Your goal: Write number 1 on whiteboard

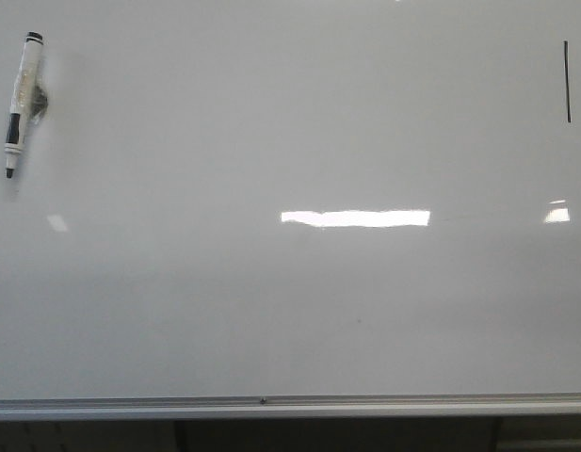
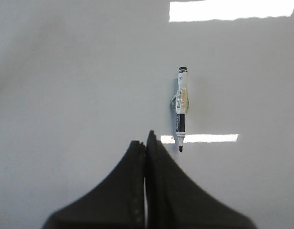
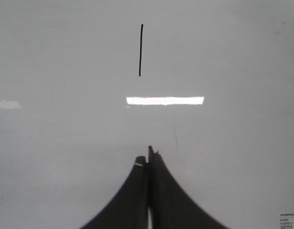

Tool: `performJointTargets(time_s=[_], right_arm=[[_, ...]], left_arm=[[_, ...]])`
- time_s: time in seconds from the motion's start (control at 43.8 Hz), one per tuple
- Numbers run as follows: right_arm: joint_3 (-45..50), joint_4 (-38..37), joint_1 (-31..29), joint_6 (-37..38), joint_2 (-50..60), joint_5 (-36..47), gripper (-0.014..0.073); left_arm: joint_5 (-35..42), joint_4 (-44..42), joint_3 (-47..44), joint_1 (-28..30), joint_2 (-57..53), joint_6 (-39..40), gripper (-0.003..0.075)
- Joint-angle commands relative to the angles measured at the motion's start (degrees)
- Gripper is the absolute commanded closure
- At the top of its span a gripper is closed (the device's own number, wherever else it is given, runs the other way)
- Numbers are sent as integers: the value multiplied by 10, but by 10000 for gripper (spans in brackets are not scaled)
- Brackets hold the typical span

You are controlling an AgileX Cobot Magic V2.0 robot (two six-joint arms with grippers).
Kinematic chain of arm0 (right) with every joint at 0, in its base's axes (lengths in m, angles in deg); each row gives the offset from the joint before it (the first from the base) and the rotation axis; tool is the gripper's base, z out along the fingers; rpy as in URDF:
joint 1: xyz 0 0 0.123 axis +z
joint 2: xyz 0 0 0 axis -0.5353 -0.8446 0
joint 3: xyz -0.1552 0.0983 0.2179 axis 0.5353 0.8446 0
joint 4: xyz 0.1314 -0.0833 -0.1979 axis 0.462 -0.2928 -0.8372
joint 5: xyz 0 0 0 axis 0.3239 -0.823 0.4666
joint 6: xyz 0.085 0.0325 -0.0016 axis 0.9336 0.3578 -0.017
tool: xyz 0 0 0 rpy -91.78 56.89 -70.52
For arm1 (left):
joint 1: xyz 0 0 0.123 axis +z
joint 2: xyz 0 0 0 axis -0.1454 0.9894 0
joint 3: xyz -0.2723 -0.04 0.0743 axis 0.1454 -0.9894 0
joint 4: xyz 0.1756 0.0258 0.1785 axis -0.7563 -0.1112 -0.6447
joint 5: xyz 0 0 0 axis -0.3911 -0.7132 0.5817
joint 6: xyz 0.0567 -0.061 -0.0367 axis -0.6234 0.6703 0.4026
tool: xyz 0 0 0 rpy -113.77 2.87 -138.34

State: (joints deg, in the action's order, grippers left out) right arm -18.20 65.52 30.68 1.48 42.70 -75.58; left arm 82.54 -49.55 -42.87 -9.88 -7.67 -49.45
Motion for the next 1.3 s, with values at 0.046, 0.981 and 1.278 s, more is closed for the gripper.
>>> performJointTargets(time_s=[0.046,0.981,1.278], right_arm=[[-13,-4,0,-3,10,59,662],[-13,-65,0,83,10,83,662],[-13,-82,0,93,10,87,662]], left_arm=[[50,0,-15,-4,-9,6,741],[50,0,-15,-4,-9,6,741],[50,0,-15,-4,-9,6,741]])
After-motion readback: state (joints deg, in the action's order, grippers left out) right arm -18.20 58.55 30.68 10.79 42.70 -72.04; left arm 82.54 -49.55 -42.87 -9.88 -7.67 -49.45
